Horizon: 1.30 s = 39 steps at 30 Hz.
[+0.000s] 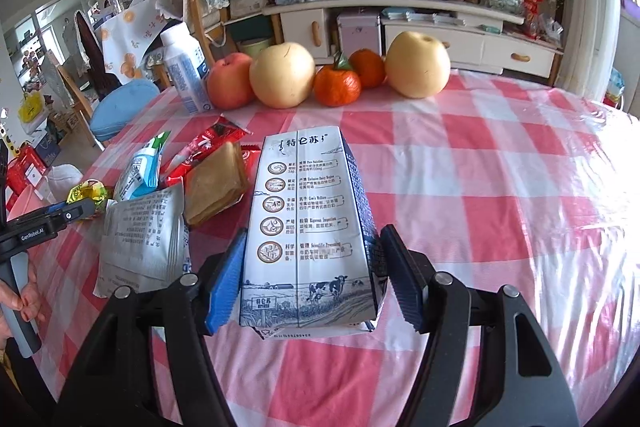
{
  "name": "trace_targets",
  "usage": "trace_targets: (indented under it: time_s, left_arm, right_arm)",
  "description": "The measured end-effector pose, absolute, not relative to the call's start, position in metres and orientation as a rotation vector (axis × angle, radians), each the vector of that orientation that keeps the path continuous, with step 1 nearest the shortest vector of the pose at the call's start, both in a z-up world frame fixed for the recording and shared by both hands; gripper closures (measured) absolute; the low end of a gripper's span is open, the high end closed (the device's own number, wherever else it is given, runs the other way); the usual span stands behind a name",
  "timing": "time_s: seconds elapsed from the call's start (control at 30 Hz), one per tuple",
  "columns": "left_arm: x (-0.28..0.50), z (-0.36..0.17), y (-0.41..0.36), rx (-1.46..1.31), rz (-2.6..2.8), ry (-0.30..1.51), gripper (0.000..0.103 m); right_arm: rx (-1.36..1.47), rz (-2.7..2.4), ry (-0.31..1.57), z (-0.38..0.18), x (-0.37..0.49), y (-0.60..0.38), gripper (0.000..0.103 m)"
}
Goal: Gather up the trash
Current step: 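Close the left tool on the yellow chip bag while the right tool holds the carton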
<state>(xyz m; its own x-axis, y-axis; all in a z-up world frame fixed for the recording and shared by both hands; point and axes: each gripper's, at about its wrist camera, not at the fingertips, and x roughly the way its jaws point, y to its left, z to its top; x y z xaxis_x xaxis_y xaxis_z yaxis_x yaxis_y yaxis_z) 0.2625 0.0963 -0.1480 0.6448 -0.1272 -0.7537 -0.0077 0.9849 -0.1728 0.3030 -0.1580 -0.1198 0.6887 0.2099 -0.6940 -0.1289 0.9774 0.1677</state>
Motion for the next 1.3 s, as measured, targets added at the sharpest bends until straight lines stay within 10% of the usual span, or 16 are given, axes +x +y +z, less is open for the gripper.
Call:
trace_targets:
  time_s: [0.53,0.77,0.93,1.3]
  left_arm:
    - [0.241,-0.141,0.101,-0.221,-0.138,0.859,0.048]
    - [0.238,-0.151,0.097,-0.231,-0.164,0.901,0.022]
    - [0.241,-0.156,0.103,-0.288,-0.163,0.9,0.022]
    - [0.238,-0.153,0.106,-0.349,-0.185,0.849,0.055]
  right_arm:
    - [0.119,0.194,0.661,-0.083,0.26,-0.158,0.037]
    - [0.083,0.235,0.639,-0.073,0.248,-0.137,0.037]
    - [0.049,0.257,0.635,-0.071,0.242,-0.122,0.037]
    - [0.004,0.286,0.626,-0.063,0.228,-0.093,0.037]
